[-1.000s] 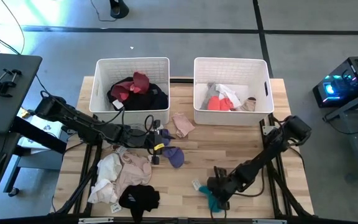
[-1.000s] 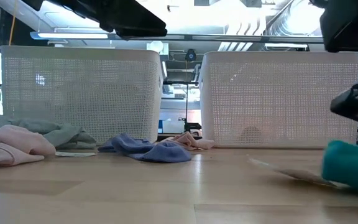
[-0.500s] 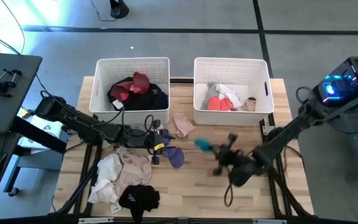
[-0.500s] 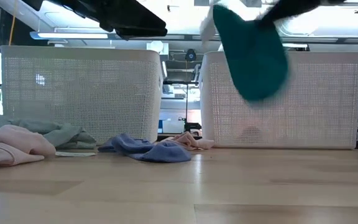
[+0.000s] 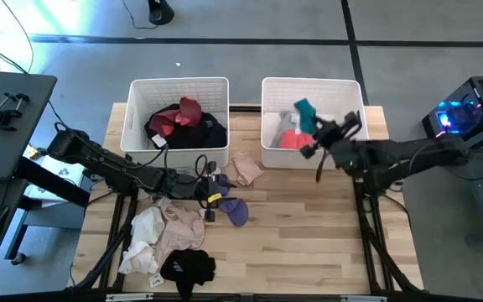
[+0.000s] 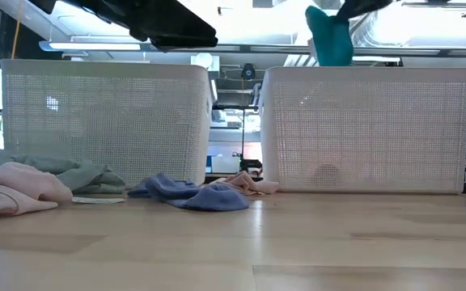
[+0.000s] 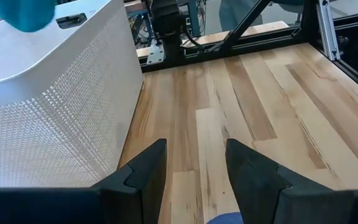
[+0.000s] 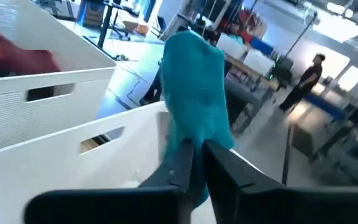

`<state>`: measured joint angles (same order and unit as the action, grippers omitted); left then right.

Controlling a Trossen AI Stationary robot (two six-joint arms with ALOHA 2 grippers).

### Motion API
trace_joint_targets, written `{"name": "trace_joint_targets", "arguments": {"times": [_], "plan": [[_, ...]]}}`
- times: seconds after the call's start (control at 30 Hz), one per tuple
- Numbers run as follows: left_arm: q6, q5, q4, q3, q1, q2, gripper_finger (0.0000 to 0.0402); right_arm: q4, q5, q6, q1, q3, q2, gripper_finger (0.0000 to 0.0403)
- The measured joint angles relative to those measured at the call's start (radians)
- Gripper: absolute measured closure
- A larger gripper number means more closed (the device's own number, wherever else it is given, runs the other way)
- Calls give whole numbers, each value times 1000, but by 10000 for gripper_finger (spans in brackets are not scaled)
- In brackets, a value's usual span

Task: Sort clothes
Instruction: Put the blue sock into the right white laundry bin, then put the light pink sock into the right white laundry bin

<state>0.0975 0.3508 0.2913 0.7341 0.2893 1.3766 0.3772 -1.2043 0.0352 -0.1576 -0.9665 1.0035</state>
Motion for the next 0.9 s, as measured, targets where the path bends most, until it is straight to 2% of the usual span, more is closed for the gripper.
{"name": "trace_joint_targets", "arguments": {"times": [0.07, 0.17, 0.3, 0.37, 0.43, 0.53, 0.6, 0.77, 0.9], "plan": [[0, 0, 0, 0, 0, 0, 249, 0, 44, 8, 66, 0, -20, 347], [-1, 0, 0, 0, 0, 0, 249, 0, 55, -3, 132, 0, -32, 304], [-16, 0, -4, 0, 0, 0, 249, 34, 115, -79, 144, -1, -34, 264], [-17, 0, -6, 0, 0, 0, 249, 55, 235, -131, 128, -1, -33, 258], [-18, 0, -2, 0, 0, 3, 249, 54, 407, -144, 97, -1, -16, 257], [-18, 0, 0, 0, 0, 6, 249, 17, 673, -88, 15, -1, 51, 256], [-18, 1, 8, 0, 0, 12, 249, -34, 768, -35, -49, -1, 125, 256], [-17, 1, 45, 0, 0, 32, 249, -214, 790, 64, -148, -2, 386, 256], [-17, 3, 38, 0, 0, 37, 249, -320, 768, 50, -131, -2, 585, 256]]}}
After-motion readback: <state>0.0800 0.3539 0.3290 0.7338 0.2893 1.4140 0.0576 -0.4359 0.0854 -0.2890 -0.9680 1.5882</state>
